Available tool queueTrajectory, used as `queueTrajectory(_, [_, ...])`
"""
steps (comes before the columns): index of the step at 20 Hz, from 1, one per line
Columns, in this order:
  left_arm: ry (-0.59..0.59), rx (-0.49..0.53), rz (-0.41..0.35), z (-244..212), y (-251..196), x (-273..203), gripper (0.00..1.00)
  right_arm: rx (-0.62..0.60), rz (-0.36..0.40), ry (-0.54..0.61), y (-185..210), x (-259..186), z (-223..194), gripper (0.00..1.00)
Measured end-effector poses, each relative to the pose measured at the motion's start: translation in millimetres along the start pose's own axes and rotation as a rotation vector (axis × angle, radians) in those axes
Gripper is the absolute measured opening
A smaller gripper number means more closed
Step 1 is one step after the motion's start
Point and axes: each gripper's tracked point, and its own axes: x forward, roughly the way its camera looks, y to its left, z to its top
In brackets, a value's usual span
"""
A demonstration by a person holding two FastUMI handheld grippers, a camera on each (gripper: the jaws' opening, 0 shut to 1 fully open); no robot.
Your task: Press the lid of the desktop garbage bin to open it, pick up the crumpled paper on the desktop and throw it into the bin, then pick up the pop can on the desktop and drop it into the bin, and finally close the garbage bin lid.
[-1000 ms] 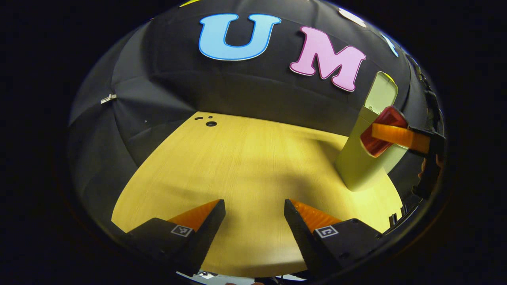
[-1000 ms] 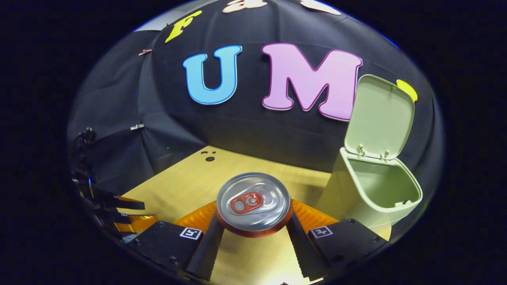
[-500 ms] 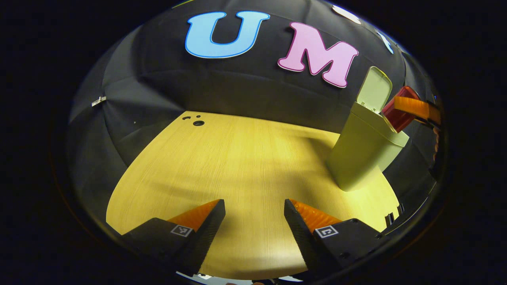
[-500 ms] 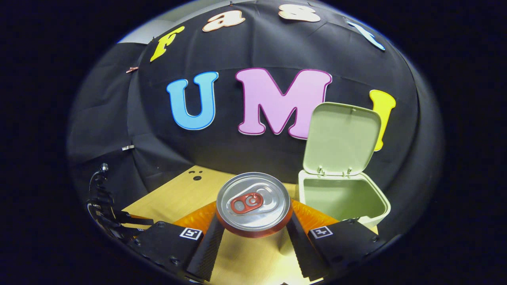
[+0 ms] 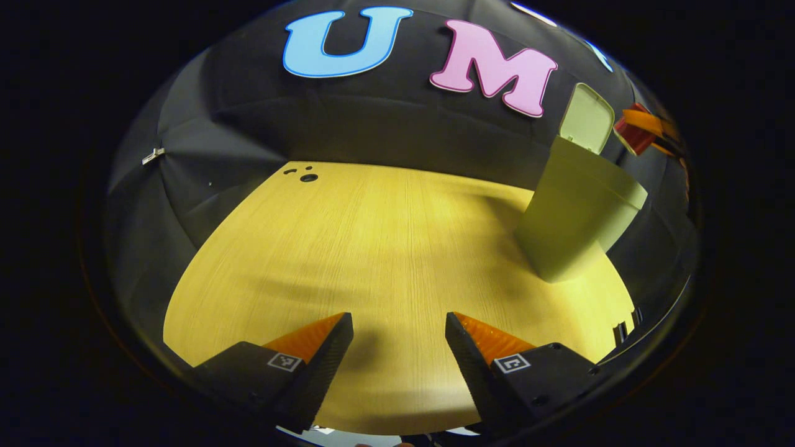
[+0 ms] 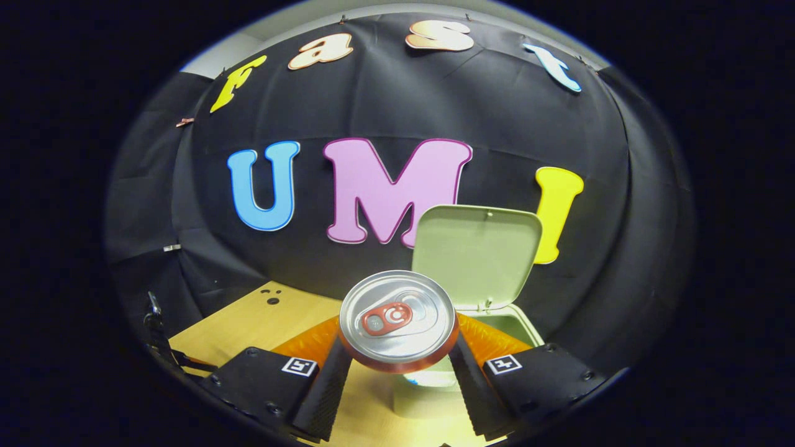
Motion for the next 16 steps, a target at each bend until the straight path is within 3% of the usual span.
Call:
queueTrajectory(8, [0.022, -0.016, 0.049, -1.2, 2.1, 12.5, 0.96, 0.001, -0.061, -0.015, -38.2, 15.4, 10.2, 0.83])
queueTrajectory(16, [0.051, 0.001, 0.093, 1.5, 3.9, 21.5, 0.96, -0.001, -0.085, 0.040, -62.1, 43.4, -18.0, 0.83])
